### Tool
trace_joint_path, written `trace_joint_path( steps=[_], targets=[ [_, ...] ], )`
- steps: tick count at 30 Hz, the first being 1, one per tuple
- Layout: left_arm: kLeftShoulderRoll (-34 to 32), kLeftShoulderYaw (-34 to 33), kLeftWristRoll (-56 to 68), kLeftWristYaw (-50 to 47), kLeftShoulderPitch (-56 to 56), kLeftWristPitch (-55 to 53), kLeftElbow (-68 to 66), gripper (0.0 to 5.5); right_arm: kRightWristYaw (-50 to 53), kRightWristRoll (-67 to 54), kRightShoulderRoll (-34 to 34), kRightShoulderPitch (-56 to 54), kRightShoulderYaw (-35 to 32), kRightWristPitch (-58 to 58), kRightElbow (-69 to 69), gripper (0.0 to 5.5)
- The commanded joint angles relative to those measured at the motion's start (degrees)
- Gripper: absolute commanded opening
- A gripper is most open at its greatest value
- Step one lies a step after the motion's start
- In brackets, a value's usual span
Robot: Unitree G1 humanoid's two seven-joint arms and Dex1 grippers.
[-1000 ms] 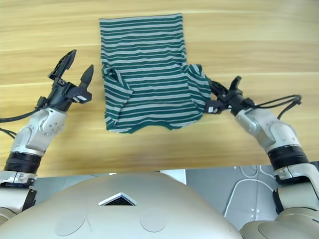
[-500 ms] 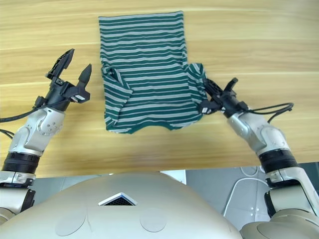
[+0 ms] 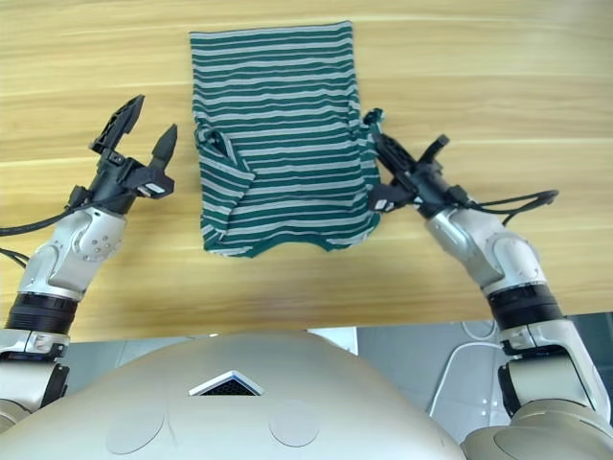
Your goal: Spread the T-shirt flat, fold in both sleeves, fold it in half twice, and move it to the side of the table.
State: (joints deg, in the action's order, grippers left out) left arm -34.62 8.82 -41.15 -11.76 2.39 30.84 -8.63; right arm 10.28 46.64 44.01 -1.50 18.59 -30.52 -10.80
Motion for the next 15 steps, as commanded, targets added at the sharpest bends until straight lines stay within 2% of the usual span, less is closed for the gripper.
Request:
trace_joint_path(
  steps=[1, 11, 15],
  targets=[
    [0.0, 0.8, -0.4, 0.8, -0.3, -0.4, -0.4, 3.15, -2.2, 1.3, -1.3, -0.5, 2.4, -1.4, 0.0, 0.03],
    [0.3, 1.6, -0.5, 0.5, -0.6, -0.4, -1.2, 3.15, -4.3, 3.0, -4.5, -2.5, 6.6, -2.7, -2.9, 0.03],
    [0.2, 1.8, -0.6, 0.5, -0.7, -0.5, -1.3, 3.15, -4.9, 2.9, -5.5, -4.4, 6.7, -1.3, -6.4, 0.74]
  ],
)
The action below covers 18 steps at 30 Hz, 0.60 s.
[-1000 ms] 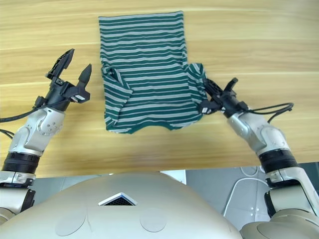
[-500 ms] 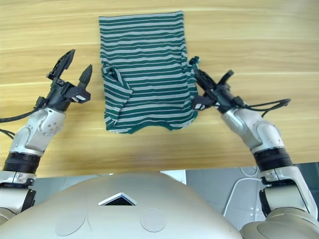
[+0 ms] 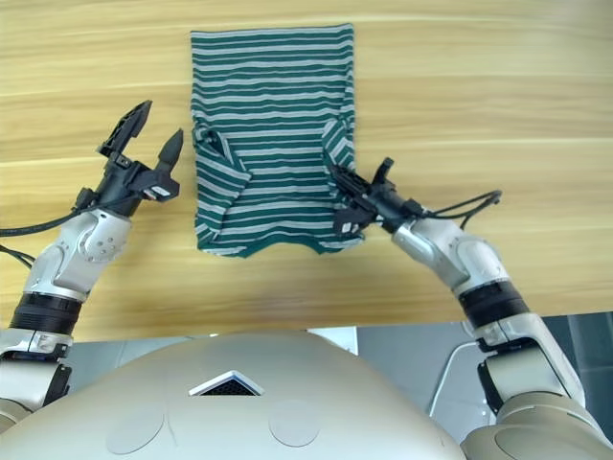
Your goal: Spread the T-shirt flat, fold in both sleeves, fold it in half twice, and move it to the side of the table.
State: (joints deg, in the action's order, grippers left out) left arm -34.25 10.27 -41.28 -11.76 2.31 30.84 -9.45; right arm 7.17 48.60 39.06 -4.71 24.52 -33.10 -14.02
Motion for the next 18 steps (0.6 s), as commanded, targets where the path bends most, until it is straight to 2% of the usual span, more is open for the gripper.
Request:
trace_joint_path(
  steps=[1, 10, 12, 15, 18],
  targets=[
    [-0.3, 0.4, -0.5, 0.6, -0.6, -0.4, -0.5, 3.15, -1.7, 0.8, -0.5, -1.1, 0.8, 1.3, -3.4, 0.95],
    [-2.6, 2.8, -1.5, 3.9, -1.0, 1.8, -1.4, 3.15, -5.4, -1.5, 1.7, 1.6, 0.1, 0.4, 0.3, 2.5],
    [-3.7, 4.5, -1.8, 5.6, -1.0, 3.5, -1.8, 3.15, -7.1, -4.4, 2.9, 2.8, -1.0, -0.6, 1.0, 2.5],
    [-7.4, 3.6, -0.1, 7.7, -0.4, 6.5, -1.3, 3.15, -8.7, -19.2, 3.7, 6.6, -7.5, -4.0, 7.4, 2.5],
    [-12.9, 1.2, 9.9, 13.9, 2.8, 10.9, 0.7, 3.15, -11.0, -31.6, 6.4, 9.0, -16.2, -5.0, 9.8, 2.5]
  ],
)
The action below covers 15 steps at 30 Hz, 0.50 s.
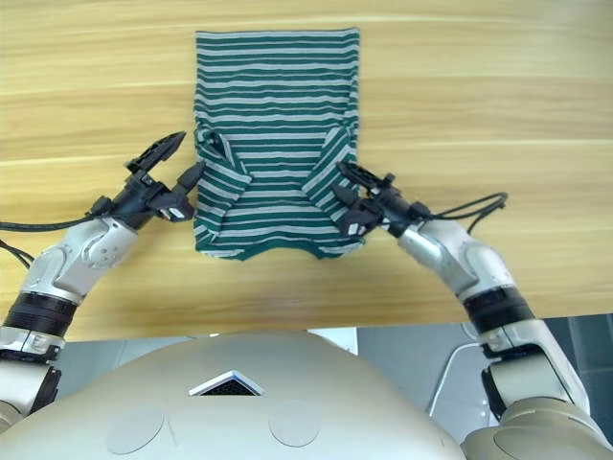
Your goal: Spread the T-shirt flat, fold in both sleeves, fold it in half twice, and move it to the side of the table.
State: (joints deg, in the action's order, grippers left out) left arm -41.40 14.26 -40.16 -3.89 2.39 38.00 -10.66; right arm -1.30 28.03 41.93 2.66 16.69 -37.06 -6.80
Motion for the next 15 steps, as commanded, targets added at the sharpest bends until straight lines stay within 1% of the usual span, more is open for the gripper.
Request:
trace_joint_path(
  steps=[1, 4, 6, 8, 10, 13, 15],
  targets=[
    [-7.7, -2.8, 11.5, 9.3, 3.7, 4.3, 2.2, 3.31, -3.6, -9.4, 5.7, 3.7, -9.4, -0.8, 1.9, 2.54],
    [-12.7, -2.7, 15.6, 17.2, 8.0, 4.0, 4.2, 3.79, -8.7, -5.9, 11.5, 11.4, -10.5, -0.7, 2.9, 2.54],
    [-15.9, -4.4, 17.5, 20.6, 13.6, 3.3, 7.6, 4.06, -13.2, -5.3, 14.5, 17.3, -10.2, -0.6, 5.8, 2.54],
    [-18.2, -5.2, 19.5, 24.2, 17.1, 2.9, 9.5, 4.06, -16.3, -3.9, 15.5, 20.1, -9.1, -0.1, 7.3, 2.54],
    [-19.0, -4.2, 19.2, 27.6, 17.0, 2.3, 9.9, 4.06, -18.0, -2.0, 15.0, 19.9, -8.4, 0.5, 7.5, 2.54],
    [-18.0, -1.2, 18.1, 32.2, 15.5, 1.6, 9.7, 4.06, -19.8, 0.6, 14.8, 18.2, -7.2, 0.6, 6.8, 2.54],
    [-17.7, -0.5, 17.8, 33.8, 15.5, 1.1, 9.7, 4.06, -20.8, 1.2, 15.2, 18.1, -6.8, 0.2, 6.6, 2.54]
  ],
)
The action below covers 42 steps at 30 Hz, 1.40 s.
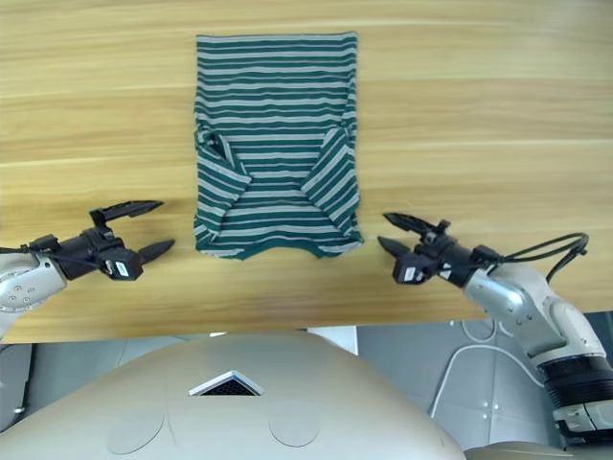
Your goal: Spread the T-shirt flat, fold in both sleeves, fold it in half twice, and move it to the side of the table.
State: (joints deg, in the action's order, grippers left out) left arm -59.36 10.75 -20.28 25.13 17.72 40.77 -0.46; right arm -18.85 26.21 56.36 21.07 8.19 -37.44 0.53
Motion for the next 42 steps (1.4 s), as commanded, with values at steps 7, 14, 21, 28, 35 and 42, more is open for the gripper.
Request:
trace_joint_path(
  steps=[7, 14, 21, 28, 35, 42],
  targets=[
    [4.6, 8.6, -3.2, 7.8, -6.5, 0.2, -5.7, 4.06, -3.7, 3.8, -0.7, -3.0, 4.3, -0.3, -2.9, 2.54],
    [6.5, 13.7, -2.6, 10.5, -9.2, 3.3, -9.5, 4.06, -5.2, 4.4, -0.9, -6.4, 7.8, -2.9, -4.8, 2.54],
    [6.4, 15.5, -2.3, 10.6, -9.3, 4.0, -10.8, 3.71, -7.2, 3.7, -0.7, -7.2, 10.3, -4.6, -3.6, 2.54],
    [6.4, 16.1, -2.7, 10.3, -10.2, 4.8, -12.9, 2.66, -8.1, 2.8, -0.6, -7.1, 10.5, -4.8, -2.8, 2.54],
    [6.9, 16.9, -3.0, 9.8, -11.7, 5.8, -15.1, 1.6, -7.7, 4.8, -3.1, -12.0, 13.3, -6.6, -5.5, 2.54],
    [7.0, 17.2, -2.5, 9.9, -12.1, 6.2, -15.5, 0.56, -6.9, 5.6, -3.0, -12.7, 14.1, -8.5, -6.9, 1.32]
  ],
)
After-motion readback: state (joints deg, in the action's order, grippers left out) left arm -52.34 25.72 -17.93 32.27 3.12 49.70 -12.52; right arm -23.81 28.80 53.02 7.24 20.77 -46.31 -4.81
